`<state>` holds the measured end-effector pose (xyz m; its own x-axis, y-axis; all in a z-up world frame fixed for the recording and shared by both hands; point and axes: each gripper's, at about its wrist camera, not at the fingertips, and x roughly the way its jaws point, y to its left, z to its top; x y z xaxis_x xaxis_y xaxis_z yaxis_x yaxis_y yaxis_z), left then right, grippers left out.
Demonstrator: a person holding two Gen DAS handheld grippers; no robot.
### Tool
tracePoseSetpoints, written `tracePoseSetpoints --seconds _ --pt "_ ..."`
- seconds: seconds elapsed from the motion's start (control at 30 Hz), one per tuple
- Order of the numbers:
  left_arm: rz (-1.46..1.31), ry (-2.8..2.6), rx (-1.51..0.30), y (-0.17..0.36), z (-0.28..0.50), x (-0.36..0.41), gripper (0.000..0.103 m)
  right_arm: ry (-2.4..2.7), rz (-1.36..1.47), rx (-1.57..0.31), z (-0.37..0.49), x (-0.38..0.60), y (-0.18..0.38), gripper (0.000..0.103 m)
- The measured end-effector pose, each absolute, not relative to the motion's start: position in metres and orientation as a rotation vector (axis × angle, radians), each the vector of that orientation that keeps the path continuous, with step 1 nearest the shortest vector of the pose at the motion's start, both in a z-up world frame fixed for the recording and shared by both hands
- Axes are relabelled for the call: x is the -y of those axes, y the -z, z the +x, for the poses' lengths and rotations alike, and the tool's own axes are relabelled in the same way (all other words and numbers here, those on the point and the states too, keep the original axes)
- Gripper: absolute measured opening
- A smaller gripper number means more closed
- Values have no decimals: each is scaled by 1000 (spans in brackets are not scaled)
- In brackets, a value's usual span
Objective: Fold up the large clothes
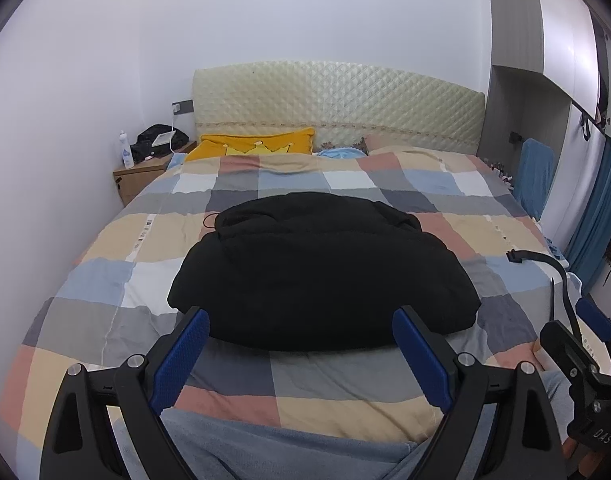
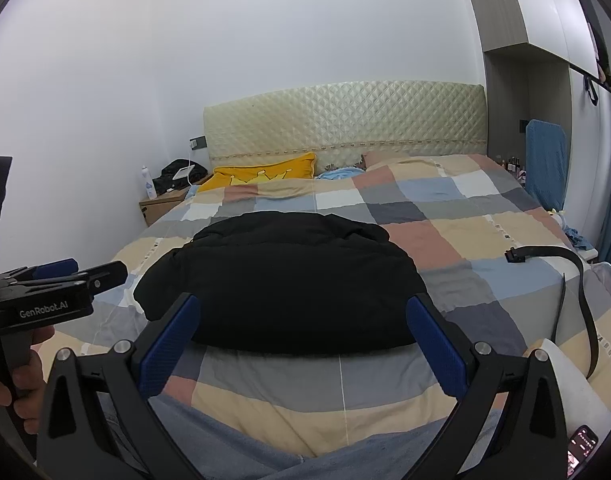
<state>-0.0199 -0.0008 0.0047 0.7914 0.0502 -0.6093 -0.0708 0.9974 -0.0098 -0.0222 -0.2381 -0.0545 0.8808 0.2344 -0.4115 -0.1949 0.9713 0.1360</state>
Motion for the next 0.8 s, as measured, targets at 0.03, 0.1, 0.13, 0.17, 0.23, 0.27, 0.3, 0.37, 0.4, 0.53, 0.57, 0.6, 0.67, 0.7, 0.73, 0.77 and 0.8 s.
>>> tracePoseSetpoints --seconds 0.03,0.1,0.13,0.17,0.23,0.27,0.3,0.37,0.4,0.53,0.57,0.6,0.67,0.7,0.73,0.77,0.8 --pt "-31 -64 -657 -4 -20 1 93 -221 88 -440 -22 238 55 102" --pt "-30 -70 -657 -3 -21 1 93 -217 87 -442 -22 238 56 102" --pt "-32 -70 -658 -2 -21 0 93 -215 89 -444 -22 238 56 102" --pt "-34 -67 -659 -2 -21 0 93 -214 90 -445 -22 238 56 102" --pt "-42 -57 -664 -2 -21 0 93 -210 88 -446 -22 239 57 102" --pt "-44 -59 -664 -2 -21 -1 93 -208 86 -446 -22 239 57 102" --pt "-44 -60 -663 -3 -21 -1 93 -206 86 -446 -22 239 57 102" --pt "-41 -70 -661 -2 -20 -1 93 -203 89 -446 -22 239 57 102" --pt "-37 -75 -661 -2 -20 0 93 -201 89 -445 -22 239 57 102" --pt "-43 -75 -669 1 -18 0 93 -202 97 -446 -20 239 57 102" --pt "-40 -75 -671 1 -18 1 93 -203 95 -444 -20 238 57 102" --pt "-38 -75 -672 1 -18 1 93 -201 86 -443 -19 237 58 102" --pt "-39 -69 -676 1 -17 2 93 -198 79 -447 -18 236 59 102" --pt "-40 -68 -676 1 -17 1 93 -199 83 -449 -18 237 59 102" --pt "-42 -70 -675 0 -17 1 93 -200 90 -450 -18 238 60 103" --pt "-44 -72 -674 0 -17 0 93 -199 93 -452 -18 239 60 103" --pt "-45 -73 -673 0 -18 -1 93 -198 92 -454 -18 239 61 102"
